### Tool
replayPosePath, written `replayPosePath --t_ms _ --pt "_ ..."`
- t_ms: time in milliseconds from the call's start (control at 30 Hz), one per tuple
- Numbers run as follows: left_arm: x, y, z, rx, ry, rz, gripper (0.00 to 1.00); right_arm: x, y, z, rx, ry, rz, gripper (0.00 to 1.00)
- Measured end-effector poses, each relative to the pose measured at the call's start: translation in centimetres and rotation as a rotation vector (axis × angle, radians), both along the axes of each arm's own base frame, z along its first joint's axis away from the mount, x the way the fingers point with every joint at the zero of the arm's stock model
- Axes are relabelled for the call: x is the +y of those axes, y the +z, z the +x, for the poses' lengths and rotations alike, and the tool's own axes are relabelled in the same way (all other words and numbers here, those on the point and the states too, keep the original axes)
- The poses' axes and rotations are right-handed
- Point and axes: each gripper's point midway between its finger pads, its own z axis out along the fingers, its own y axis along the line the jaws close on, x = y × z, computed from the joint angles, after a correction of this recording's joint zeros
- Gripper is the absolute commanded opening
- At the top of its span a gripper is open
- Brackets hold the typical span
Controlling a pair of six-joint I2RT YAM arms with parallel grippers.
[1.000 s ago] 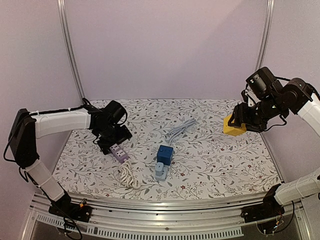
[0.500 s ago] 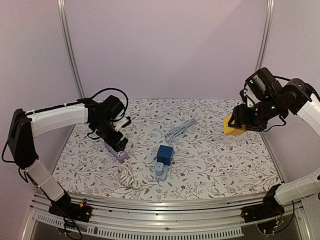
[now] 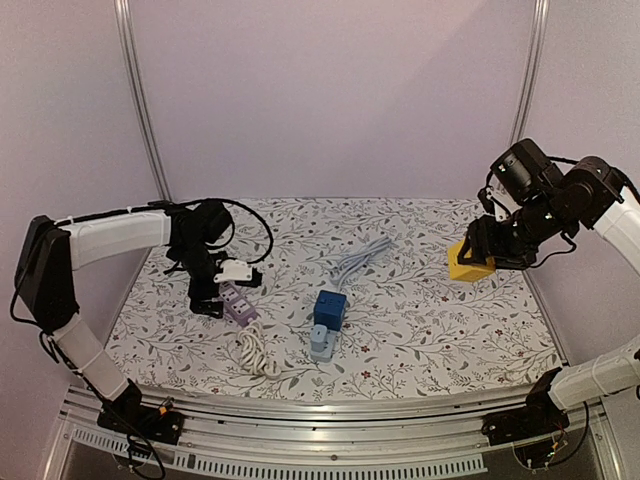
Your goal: Insert the plug
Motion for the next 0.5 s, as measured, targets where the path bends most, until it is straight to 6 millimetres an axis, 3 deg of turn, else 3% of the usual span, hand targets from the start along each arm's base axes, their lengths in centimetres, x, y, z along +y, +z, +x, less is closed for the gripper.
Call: replayPosePath --t_ms 200,500 --pt "-0.2 -1.0 1.4 -0.008 -0.169 -0.036 0.99 0.0 -0.1 -0.4 0.02 -0.003 0.009 0.0" --pt "-1.1 -4.1 2.5 0.005 -0.354 -0.029 1.0 -0.5 0.5 -1.4 0.016 -0.043 0.057 0.0"
